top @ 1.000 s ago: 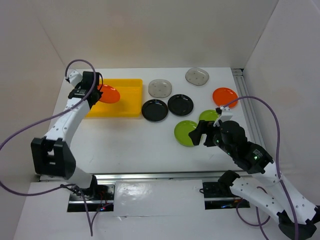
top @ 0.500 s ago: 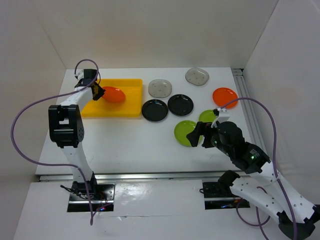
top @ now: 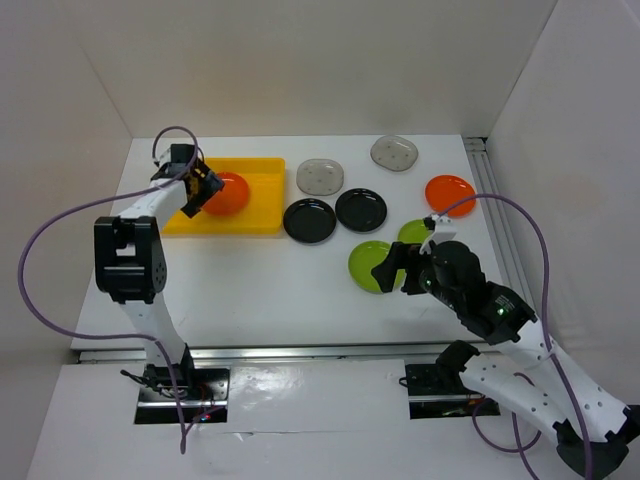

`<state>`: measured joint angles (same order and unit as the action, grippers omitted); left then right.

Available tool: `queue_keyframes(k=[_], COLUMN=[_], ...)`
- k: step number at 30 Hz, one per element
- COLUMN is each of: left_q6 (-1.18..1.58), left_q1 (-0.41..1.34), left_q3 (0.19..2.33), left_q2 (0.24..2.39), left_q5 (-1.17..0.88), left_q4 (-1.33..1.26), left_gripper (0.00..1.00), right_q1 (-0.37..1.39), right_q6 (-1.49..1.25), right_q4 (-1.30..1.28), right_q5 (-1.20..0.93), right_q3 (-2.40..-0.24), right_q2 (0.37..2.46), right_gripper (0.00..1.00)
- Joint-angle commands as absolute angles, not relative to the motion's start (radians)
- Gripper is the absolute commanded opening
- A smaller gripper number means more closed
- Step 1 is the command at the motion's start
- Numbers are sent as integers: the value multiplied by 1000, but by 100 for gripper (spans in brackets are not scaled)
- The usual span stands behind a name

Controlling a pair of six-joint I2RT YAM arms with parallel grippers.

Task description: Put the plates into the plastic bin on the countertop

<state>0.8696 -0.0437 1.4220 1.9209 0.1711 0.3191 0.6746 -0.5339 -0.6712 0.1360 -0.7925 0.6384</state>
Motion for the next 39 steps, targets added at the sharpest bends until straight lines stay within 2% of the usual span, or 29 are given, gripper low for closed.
queue_keyframes(k=[1, 4, 7, 11, 13, 16, 20, 26, 29, 39], left_q6=[873, 844, 866, 949, 965, 965, 942, 968, 1014, 1146], left_q1=[52, 215, 383, 566, 654, 747, 830, 876, 876, 876], left_q3=[1369, 1347, 1209, 862, 783, 704, 719, 877, 922, 992], left_q2=[1684, 1583, 1448, 1327, 1327, 1394, 1573, 1839, 1894, 1962], left_q5=[202, 215, 184, 60, -12, 9, -38, -35, 18, 199], left_q4=[301, 288, 253, -10, -188, -366, -520, -492, -446, -244], left_gripper=[94, 98, 100, 100, 100, 100, 100, 100, 96, 67], right_q1=[680, 680, 680, 680, 680, 680, 680, 680, 680, 680], right_q6=[-529, -529, -529, -538, -548, -557, -548, -548, -557, -557], right_q4=[-624, -624, -624, -661, -689, -718, -762, -787, -787, -816], right_q5=[182, 205, 227, 248, 268, 316, 344, 310, 299, 299], right_q3=[-814, -825, -845, -882, -919, -977, -1034, -1039, -1029, -1029], right_q2=[661, 661, 650, 617, 597, 542, 509, 499, 472, 454], right_gripper=[100, 100, 100, 100, 100, 100, 100, 100, 100, 100])
